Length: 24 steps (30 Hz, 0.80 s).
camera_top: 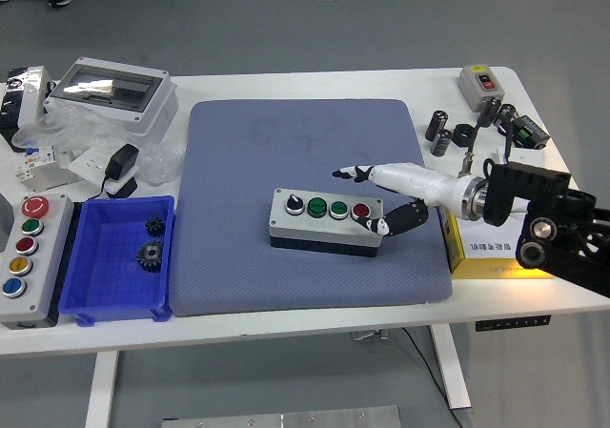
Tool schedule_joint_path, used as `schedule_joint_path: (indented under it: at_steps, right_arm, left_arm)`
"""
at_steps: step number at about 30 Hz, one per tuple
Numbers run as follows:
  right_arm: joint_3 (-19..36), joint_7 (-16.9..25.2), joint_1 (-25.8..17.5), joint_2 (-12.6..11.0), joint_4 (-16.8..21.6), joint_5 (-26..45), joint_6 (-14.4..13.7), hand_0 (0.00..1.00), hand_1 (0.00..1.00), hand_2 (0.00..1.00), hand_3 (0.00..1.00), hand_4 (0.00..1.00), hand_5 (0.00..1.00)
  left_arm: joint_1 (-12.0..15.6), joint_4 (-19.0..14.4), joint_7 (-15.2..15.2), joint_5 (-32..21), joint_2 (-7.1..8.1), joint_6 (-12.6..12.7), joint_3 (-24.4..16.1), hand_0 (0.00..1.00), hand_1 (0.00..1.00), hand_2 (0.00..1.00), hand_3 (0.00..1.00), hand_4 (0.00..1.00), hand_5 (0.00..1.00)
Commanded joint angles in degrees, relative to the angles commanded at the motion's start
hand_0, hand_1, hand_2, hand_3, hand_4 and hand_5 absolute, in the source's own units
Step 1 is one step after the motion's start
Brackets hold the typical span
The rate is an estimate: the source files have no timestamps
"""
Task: Pick up the button,place it on the desk,press the button,press the button
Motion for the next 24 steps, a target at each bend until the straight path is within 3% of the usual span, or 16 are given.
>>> schedule_joint_path:
  at_steps: [4, 7, 12, 13, 18, 19, 24]
  right_arm:
    - [1.6, -6.2, 3.1, -3.7, 3.7, 4.1, 4.5, 0.965, 0.938, 0.963, 0.998, 0.566, 0.089]
    - [2.6, -11.8, 6.7, -5.2, 6.3, 8.2, 9.3, 0.973, 0.946, 0.972, 0.998, 0.569, 0.083]
    - [1.7, -20.6, 12.1, -5.5, 9.0, 15.3, 18.4, 0.973, 0.946, 0.972, 0.998, 0.569, 0.083]
    - [1.3, -22.1, 12.8, -5.5, 9.2, 16.4, 19.9, 0.917, 0.940, 0.959, 0.998, 0.546, 0.088]
    - [0.1, -28.2, 14.3, -4.9, 9.1, 19.6, 26.1, 0.917, 0.940, 0.959, 0.998, 0.546, 0.088]
    - [-0.1, -29.0, 14.4, -4.7, 8.9, 19.5, 26.6, 0.203, 0.439, 0.573, 0.964, 0.300, 0.214]
    - [-0.9, -30.4, 14.5, -3.3, 6.9, 18.6, 24.8, 0.203, 0.439, 0.573, 0.964, 0.300, 0.214]
  left_arm:
    - [0.2, -0.1, 0.3, 0.0, 0.09, 0.1, -0.1, 0.689, 0.638, 0.621, 0.668, 0.695, 0.463]
    - [0.2, -0.2, 0.5, 0.0, 0.29, 0.2, -0.2, 0.689, 0.639, 0.619, 0.668, 0.695, 0.462]
    - [0.2, -0.3, 0.6, 0.0, 0.63, 0.3, -0.2, 0.689, 0.639, 0.619, 0.668, 0.695, 0.462]
    - [0.1, -0.3, 0.6, 0.0, 0.68, 0.3, -0.2, 0.689, 0.639, 0.619, 0.665, 0.695, 0.457]
    - [0.1, -0.3, 0.6, -0.2, 0.72, 0.3, -0.1, 0.689, 0.639, 0.619, 0.665, 0.695, 0.457]
    - [0.1, -0.3, 0.6, -0.3, 0.71, 0.3, -0.1, 0.689, 0.637, 0.618, 0.662, 0.694, 0.456]
    - [0.0, -0.3, 0.6, -0.2, 0.76, 0.3, -0.1, 0.689, 0.637, 0.618, 0.662, 0.694, 0.456]
